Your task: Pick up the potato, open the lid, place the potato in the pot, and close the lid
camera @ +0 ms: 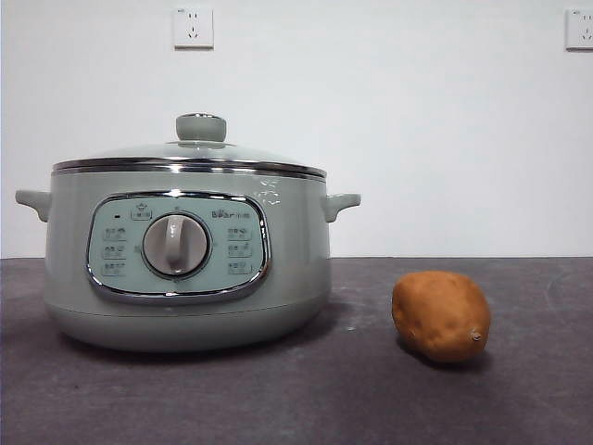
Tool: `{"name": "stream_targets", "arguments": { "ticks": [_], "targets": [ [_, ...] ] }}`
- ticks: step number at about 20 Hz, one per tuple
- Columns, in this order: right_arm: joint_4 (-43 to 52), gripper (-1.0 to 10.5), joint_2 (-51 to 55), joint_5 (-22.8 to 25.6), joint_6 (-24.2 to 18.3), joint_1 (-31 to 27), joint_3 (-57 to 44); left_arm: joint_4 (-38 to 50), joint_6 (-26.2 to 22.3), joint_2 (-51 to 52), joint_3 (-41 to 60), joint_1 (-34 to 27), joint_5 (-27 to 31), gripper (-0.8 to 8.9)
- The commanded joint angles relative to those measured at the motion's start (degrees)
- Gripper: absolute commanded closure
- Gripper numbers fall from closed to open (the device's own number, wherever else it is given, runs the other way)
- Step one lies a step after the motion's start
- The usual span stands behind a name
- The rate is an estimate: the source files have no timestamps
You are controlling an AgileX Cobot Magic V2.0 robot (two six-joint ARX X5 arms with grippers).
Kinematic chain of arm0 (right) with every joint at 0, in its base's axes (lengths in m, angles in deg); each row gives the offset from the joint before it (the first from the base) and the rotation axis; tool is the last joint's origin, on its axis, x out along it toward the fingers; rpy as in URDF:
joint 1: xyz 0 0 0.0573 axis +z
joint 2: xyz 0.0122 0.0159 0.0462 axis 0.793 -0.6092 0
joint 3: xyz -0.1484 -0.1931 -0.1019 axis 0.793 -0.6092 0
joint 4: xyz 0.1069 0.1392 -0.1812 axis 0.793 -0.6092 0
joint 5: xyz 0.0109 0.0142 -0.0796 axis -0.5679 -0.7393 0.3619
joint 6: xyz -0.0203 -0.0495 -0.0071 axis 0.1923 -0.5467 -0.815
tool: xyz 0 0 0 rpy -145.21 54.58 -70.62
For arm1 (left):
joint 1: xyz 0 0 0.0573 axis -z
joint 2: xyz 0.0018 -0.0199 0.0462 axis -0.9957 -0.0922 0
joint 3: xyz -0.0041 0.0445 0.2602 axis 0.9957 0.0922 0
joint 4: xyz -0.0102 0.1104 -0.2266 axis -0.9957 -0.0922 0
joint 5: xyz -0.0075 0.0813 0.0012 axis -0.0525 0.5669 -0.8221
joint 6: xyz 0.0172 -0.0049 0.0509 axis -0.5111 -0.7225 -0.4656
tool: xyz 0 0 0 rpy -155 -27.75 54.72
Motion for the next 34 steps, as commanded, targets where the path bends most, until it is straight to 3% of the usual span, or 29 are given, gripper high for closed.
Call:
{"name": "stream_targets", "arguments": {
  "ticks": [1, 4, 8, 13, 14, 17, 18, 21, 23, 30, 34],
  "targets": [
    [-4.5, 9.5, -5.2, -0.2, -5.4, 0.0, 5.9, -2.6, -3.8, -4.6, -4.7, -0.2, -3.3, 8.18],
    [-10.8, 9.5, -10.6, -2.9, -9.5, 0.0, 12.1, -6.8, -6.4, -9.6, -10.1, -0.2, -7.0, 8.18],
    [-18.1, 9.5, -16.8, -12.4, -13.1, 0.0, 18.4, -12.6, -9.3, -16.0, -16.3, -0.2, -10.6, 8.17],
    [-20.9, 9.3, -20.9, -21.8, -14.8, 0.0, 20.7, -14.8, -10.1, -21.7, -20.8, -0.1, -10.9, 8.05],
    [-20.9, 8.5, -21.4, -22.3, -14.8, 0.0, 20.7, -14.8, -10.0, -22.4, -21.3, -0.1, -10.9, 7.66],
    [-21.0, 4.6, -22.1, -22.2, -14.7, 0.0, 20.7, -13.2, -9.7, -23.1, -21.4, -0.1, -10.5, 5.25],
    [-21.1, 4.0, -22.1, -22.2, -14.7, 0.1, 20.7, -12.8, -9.5, -23.1, -21.4, -0.1, -10.5, 4.89],
    [-21.1, 4.1, -22.1, -22.1, -14.2, 2.2, 20.7, -11.3, -9.0, -23.1, -21.4, -0.1, -10.5, 4.88],
    [-21.1, 4.1, -22.6, -19.5, -13.7, 5.1, 20.7, -9.9, -7.8, -23.1, -21.4, 0.0, -10.5, 4.75],
    [-20.5, 4.1, -30.9, 1.9, -8.1, 23.2, 20.8, -8.3, -6.6, -23.1, -21.4, 0.5, -10.7, 4.62],
    [-17.1, 4.1, -40.4, 9.4, -6.2, 29.5, 20.8, -8.3, -6.6, -23.1, -21.4, 0.9, -10.8, 4.62]
  ]
}}
